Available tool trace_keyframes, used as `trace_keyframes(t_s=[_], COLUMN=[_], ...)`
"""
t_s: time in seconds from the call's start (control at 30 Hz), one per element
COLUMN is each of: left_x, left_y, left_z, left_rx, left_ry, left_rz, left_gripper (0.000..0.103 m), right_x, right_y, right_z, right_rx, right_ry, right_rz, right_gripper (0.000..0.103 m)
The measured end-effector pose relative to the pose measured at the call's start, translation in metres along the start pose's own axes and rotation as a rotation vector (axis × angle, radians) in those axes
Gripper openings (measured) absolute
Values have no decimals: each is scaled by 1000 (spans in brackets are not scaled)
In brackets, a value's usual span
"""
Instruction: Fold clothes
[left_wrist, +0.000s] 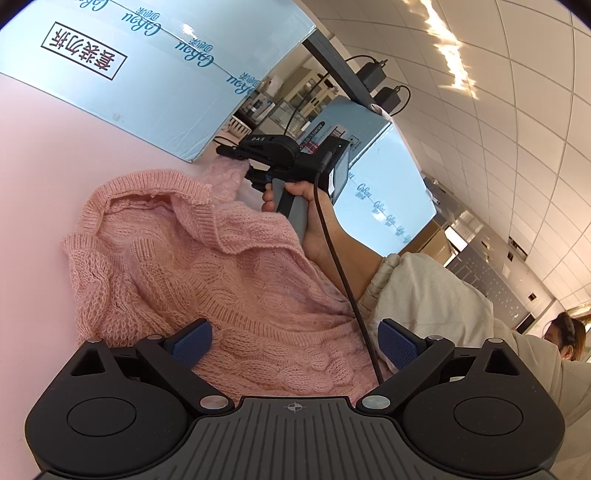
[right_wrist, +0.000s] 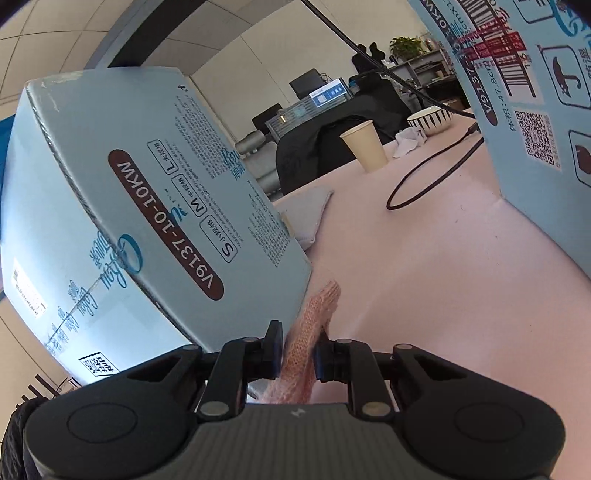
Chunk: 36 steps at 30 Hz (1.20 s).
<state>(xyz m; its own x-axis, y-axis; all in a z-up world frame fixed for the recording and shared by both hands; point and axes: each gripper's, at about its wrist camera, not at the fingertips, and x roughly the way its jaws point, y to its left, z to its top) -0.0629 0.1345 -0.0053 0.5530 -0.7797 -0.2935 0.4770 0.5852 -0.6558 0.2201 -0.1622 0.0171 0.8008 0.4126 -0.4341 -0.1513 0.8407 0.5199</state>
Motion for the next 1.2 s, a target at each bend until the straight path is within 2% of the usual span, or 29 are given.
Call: trace_keyframes(t_s=[0.13, 0.2, 0.27, 0.33, 0.4, 0.47, 0.63, 0.67, 0.73, 0.8, 0.9, 1.07, 1.2], left_x=[0, 0, 0, 0, 0, 1, 1, 0, 1, 0, 0, 0, 0], left_y=[-1, 0, 0, 0, 0, 1, 1, 1, 1, 1, 1, 1, 1], left_z=[0, 0, 0, 1, 1, 1, 1, 1, 2, 1, 1, 1, 1], left_rx=[2, 2, 1, 2, 2, 2, 4, 5, 6, 7, 9, 7, 6], left_ry=[0, 0, 0, 0, 0, 0, 1, 1, 1, 2, 2, 1, 1], left_rz=[3, 3, 2, 2, 2, 3, 4, 4, 5, 6, 6, 3, 4], left_gripper=[98, 98, 98, 98, 98, 98, 98, 98, 98, 98, 98, 98, 98], right_x=[11, 14, 16, 15, 6, -10, -39, -42, -44, -42, -40, -31, -18], right_y=[-3, -8, -11, -10, -8, -6, -12, -14, -20, -24, -26, -19, -17], right_z=[-1, -1, 0, 1, 4, 8, 32, 36, 42, 40, 30, 5, -4], right_rx=[35, 58, 72, 72, 74, 90, 94, 105, 162, 206, 226, 228, 210], right_ry=[43, 54, 59, 58, 6, -88, -146, -122, 4, 127, 195, 264, 222], right_rz=[-62, -69, -58, -46, -59, -71, 14, 54, 145, 198, 250, 260, 212], right_gripper=[19, 17, 20, 34, 82, 93, 93, 93, 93, 93, 95, 95, 94])
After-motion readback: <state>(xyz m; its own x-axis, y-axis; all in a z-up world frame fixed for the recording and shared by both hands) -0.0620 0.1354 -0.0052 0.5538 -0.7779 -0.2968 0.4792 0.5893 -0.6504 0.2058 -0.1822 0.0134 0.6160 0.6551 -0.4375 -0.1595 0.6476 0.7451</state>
